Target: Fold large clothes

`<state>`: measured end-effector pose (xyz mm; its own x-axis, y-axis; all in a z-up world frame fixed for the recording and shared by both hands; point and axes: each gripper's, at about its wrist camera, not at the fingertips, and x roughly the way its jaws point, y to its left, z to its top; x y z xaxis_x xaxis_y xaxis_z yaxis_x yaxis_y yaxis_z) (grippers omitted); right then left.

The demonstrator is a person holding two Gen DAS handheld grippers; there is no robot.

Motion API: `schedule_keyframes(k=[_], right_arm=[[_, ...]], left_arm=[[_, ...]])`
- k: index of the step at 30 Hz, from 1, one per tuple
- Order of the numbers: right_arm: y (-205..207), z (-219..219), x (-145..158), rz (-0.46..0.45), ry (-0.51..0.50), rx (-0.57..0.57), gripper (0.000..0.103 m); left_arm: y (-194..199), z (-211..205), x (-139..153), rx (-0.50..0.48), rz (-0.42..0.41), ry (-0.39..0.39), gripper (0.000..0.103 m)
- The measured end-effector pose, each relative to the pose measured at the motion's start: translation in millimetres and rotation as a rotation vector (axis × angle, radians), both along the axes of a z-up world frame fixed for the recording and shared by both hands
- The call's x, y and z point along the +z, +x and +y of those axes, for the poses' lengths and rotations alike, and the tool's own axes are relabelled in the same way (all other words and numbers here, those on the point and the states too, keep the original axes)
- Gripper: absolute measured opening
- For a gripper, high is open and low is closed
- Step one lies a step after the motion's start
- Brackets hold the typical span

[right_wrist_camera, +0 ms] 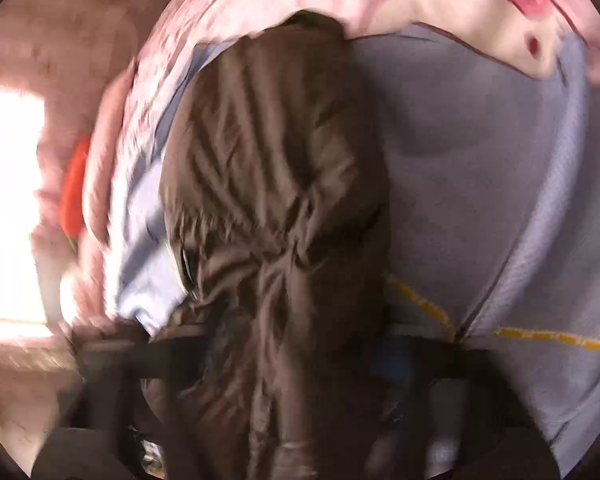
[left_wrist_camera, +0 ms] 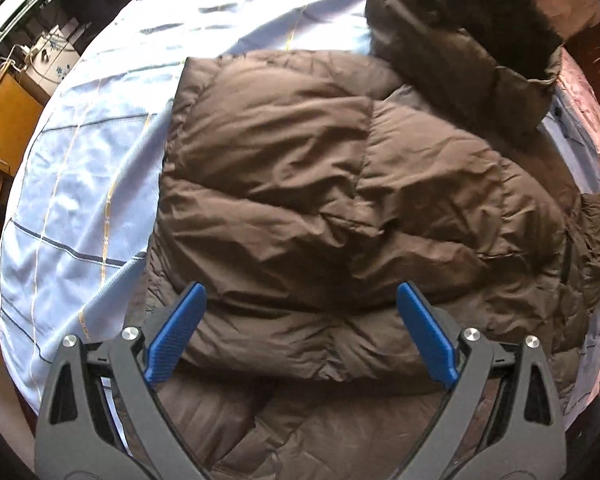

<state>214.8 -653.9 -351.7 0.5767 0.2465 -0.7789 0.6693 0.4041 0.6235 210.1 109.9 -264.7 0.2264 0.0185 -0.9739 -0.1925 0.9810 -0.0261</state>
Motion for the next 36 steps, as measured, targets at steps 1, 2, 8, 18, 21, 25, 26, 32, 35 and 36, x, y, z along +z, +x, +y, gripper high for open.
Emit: schedule_keyframes(k=[1, 2, 8, 18, 21, 25, 26, 32, 35, 36], right_arm=[[-4.6, 12.5, 12.7, -0.023, -0.014, -0.009, 0.009], [-9.0, 12.1, 25.0, -0.042, -0.040, -0.028, 0.008], [-49.7, 30.2, 124.5, -0.093, -0.276, -0.138, 0.006], [-67.1, 391.7, 237.2, -0.368, -0.690, 0.864, 0.006], [-79.8, 483.0, 185.6, -0.224, -0.673, 1.207, 0.022], [-101.7, 515.5, 169.2, -0.228, -0.731, 1.292, 0.067], [-117.6, 509.4, 172.1, -0.242, -0.744, 1.277, 0.080], [-88.0, 438.0, 170.2, -0.249, -0.668, 1.037, 0.091], [-64.3, 402.9, 142.2, -0.163, -0.549, 0.938, 0.091], [-55.8, 392.5, 125.1, -0.103, -0.504, 0.913, 0.091]], left_arm=[[0.0, 2.1, 0.3, 0.007, 0.005, 0.000, 0.097], [0.0, 4.4, 1.1, 0.014, 0.007, 0.001, 0.097], [-8.9, 25.1, 24.6, 0.057, -0.055, -0.026, 0.097], [-28.8, 54.6, 67.8, 0.170, -0.162, -0.089, 0.097], [-29.6, 62.1, 65.0, 0.189, -0.156, -0.078, 0.097], [-29.7, 72.4, 57.5, 0.209, -0.131, -0.066, 0.097], [-29.6, 74.0, 56.2, 0.214, -0.128, -0.069, 0.097], [-26.5, 71.1, 55.0, 0.210, -0.145, -0.069, 0.097], [-23.1, 52.6, 53.2, 0.171, -0.141, -0.091, 0.097], [-22.2, 45.1, 50.0, 0.153, -0.124, -0.114, 0.097]])
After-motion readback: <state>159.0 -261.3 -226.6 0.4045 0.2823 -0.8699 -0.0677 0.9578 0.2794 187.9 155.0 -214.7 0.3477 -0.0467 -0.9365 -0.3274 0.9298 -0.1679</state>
